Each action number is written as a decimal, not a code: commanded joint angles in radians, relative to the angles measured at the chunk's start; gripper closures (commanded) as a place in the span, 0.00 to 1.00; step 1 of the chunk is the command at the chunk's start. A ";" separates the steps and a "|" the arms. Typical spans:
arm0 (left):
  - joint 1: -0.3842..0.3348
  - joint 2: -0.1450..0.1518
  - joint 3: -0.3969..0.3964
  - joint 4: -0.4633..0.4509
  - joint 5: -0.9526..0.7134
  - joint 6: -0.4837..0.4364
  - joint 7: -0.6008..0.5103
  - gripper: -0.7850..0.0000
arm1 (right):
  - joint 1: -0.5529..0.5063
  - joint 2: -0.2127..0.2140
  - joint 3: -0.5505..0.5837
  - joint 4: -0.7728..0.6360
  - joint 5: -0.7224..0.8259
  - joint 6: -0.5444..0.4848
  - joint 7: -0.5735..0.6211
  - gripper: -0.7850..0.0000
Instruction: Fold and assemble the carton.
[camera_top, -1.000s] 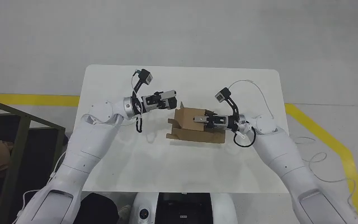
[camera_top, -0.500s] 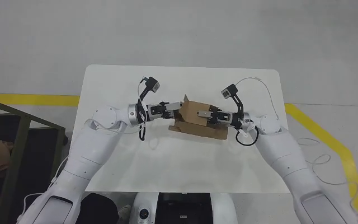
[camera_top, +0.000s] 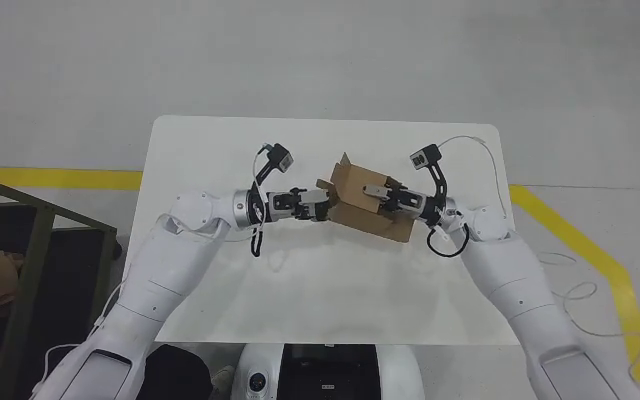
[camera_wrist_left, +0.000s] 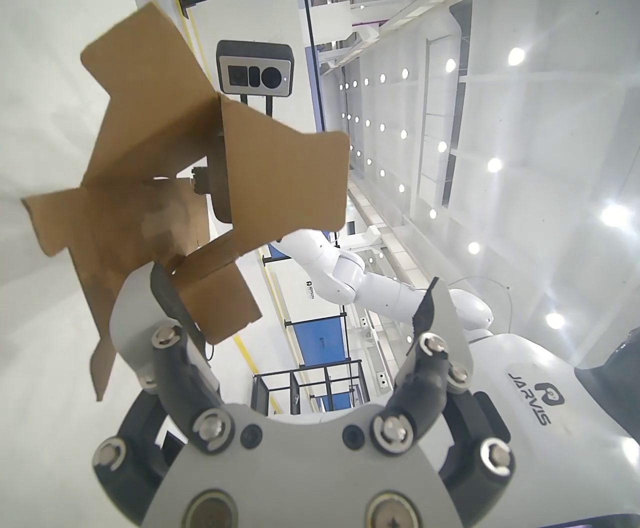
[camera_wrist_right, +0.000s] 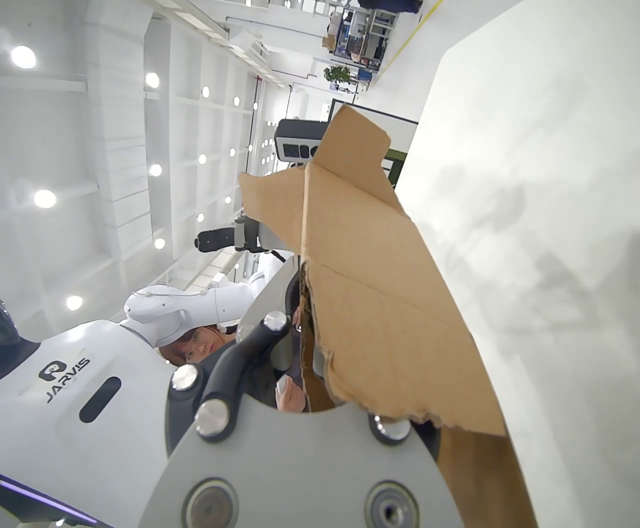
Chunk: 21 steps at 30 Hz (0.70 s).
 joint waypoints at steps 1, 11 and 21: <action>0.001 0.000 0.002 -0.003 -0.007 0.009 -0.008 0.00 | -0.002 -0.002 0.002 -0.002 0.003 -0.002 -0.011 1.00; -0.008 -0.011 0.044 -0.021 -0.032 0.027 -0.011 0.00 | -0.004 -0.013 -0.002 -0.004 -0.011 -0.007 -0.064 1.00; -0.016 -0.017 0.060 -0.024 -0.043 0.031 -0.001 0.00 | -0.004 -0.021 0.005 0.009 -0.022 -0.013 -0.115 1.00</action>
